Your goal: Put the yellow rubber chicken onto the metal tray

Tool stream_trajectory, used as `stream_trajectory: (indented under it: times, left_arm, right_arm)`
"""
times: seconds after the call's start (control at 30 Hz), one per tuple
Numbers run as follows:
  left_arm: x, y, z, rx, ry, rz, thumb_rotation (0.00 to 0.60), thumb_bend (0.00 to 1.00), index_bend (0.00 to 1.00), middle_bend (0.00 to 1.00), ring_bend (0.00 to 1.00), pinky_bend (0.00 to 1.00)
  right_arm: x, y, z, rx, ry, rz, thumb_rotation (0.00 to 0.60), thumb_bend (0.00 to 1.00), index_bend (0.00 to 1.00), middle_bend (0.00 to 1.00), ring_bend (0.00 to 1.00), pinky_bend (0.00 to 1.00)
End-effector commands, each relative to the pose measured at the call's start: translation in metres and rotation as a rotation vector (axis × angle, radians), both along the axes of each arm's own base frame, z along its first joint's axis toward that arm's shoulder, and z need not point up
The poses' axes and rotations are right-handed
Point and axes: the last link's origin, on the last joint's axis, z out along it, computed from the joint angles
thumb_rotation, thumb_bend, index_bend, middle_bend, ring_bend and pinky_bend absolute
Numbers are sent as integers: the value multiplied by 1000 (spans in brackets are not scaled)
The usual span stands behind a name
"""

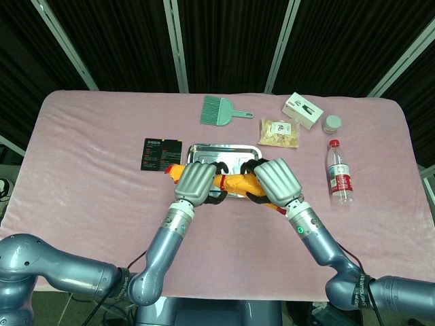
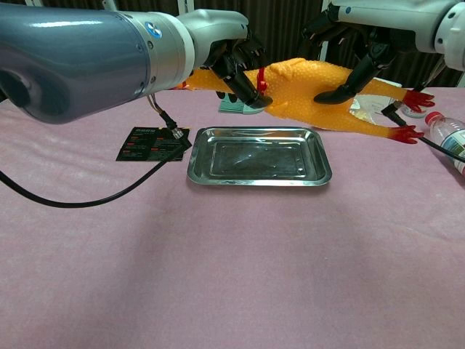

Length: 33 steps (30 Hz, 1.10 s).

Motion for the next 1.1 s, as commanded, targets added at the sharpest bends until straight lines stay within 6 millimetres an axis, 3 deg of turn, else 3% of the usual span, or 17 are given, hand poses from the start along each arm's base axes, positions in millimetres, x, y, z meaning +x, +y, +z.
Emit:
stream_trajectory:
  times: [0.03, 0.2, 0.5, 0.63, 0.73, 0.9, 1.0, 1.1]
  left_arm:
    - [0, 1, -1, 2, -2, 3, 600, 413, 355, 403, 441, 366]
    - [2, 2, -2, 18, -19, 8, 600, 419, 434, 465, 465, 374]
    - [7, 3, -3, 86, -91, 10, 600, 557, 727, 752, 662, 456]
    - [6, 3, -4, 115, -115, 10, 600, 582, 777, 785, 696, 483]
    - [3, 1, -5, 92, -97, -4, 600, 505, 690, 685, 650, 478]
    - [-1, 0, -1, 55, -57, -13, 600, 322, 356, 438, 506, 463]
    - [-2, 0, 0, 40, -42, -11, 600, 277, 261, 366, 476, 461]
    - [-3, 1, 1, 39, -39, -13, 600, 264, 246, 345, 469, 461]
  right_arm:
    - [0, 0, 0, 0, 2, 1, 600, 522, 804, 691, 732, 821]
    - [1, 1, 0, 8, -11, -2, 600, 528, 804, 691, 734, 821]
    - [2, 2, 0, 11, -14, 4, 600, 544, 812, 695, 738, 825]
    - [1, 2, 1, 12, -20, -1, 600, 544, 812, 695, 738, 826]
    - [-1, 1, 1, 10, -19, -6, 600, 543, 812, 695, 739, 826]
    - [-3, 0, 2, 6, -16, -13, 600, 544, 812, 695, 739, 826]
    - [-4, -2, 3, 3, -16, -18, 600, 544, 812, 695, 739, 826]
    - [-5, -3, 3, 2, -18, -24, 600, 545, 812, 695, 738, 826]
